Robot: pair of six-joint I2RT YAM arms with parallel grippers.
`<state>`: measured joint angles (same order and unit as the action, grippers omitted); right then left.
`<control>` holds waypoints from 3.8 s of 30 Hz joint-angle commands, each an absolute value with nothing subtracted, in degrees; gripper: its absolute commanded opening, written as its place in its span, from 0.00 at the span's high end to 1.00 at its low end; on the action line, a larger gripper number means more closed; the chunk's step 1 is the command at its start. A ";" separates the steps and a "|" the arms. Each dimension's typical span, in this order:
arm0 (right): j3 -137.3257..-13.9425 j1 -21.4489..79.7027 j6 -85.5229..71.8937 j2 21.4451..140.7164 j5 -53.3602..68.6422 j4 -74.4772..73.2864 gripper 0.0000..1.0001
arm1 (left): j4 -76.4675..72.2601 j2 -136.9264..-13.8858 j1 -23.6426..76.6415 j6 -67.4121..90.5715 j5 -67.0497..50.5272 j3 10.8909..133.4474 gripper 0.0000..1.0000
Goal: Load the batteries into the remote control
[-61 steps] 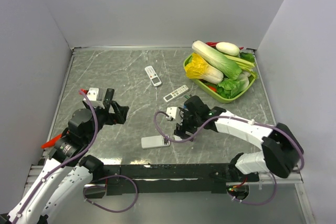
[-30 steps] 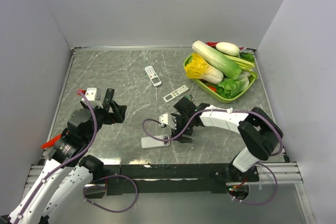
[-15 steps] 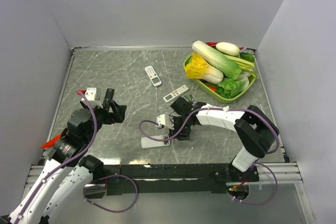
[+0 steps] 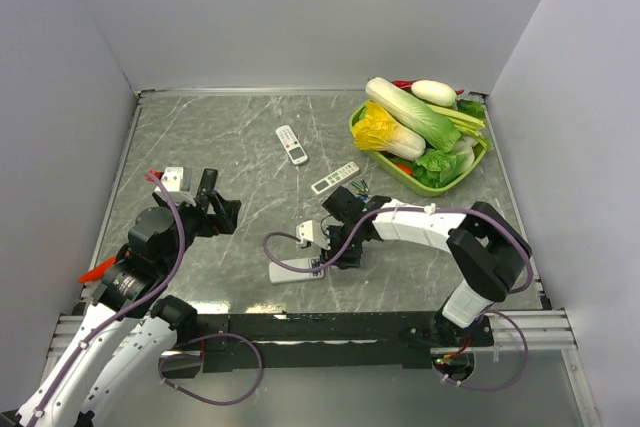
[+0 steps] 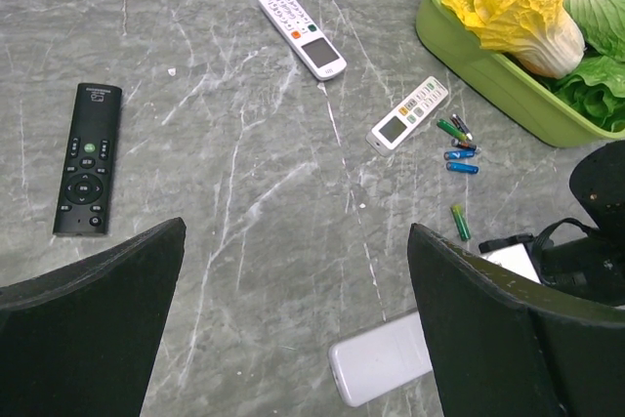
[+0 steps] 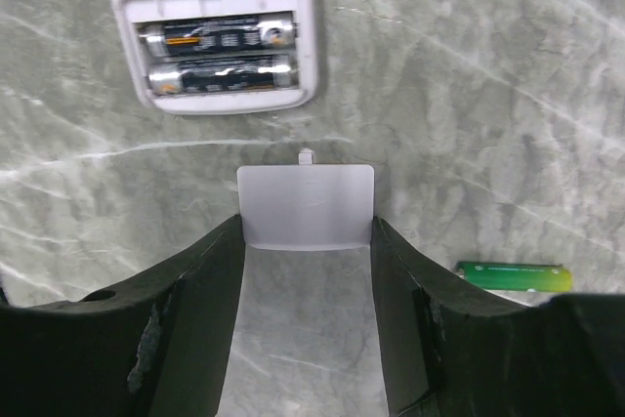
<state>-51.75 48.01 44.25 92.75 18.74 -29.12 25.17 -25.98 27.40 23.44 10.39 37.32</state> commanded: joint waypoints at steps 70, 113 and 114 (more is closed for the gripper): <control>-58.71 56.16 40.78 95.18 19.42 -27.42 0.55 | 9.84 -58.54 35.16 58.01 -9.05 16.87 0.48; -57.39 56.86 35.24 96.15 17.14 -27.25 0.45 | 8.61 -57.22 35.77 59.41 -10.55 16.08 0.54; -57.39 56.78 35.33 96.15 16.96 -26.90 0.44 | 8.53 -57.30 35.77 59.41 -10.55 16.08 0.54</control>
<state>-57.74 56.14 35.16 95.72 18.17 -28.56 7.81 -57.80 35.35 58.52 -10.28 17.08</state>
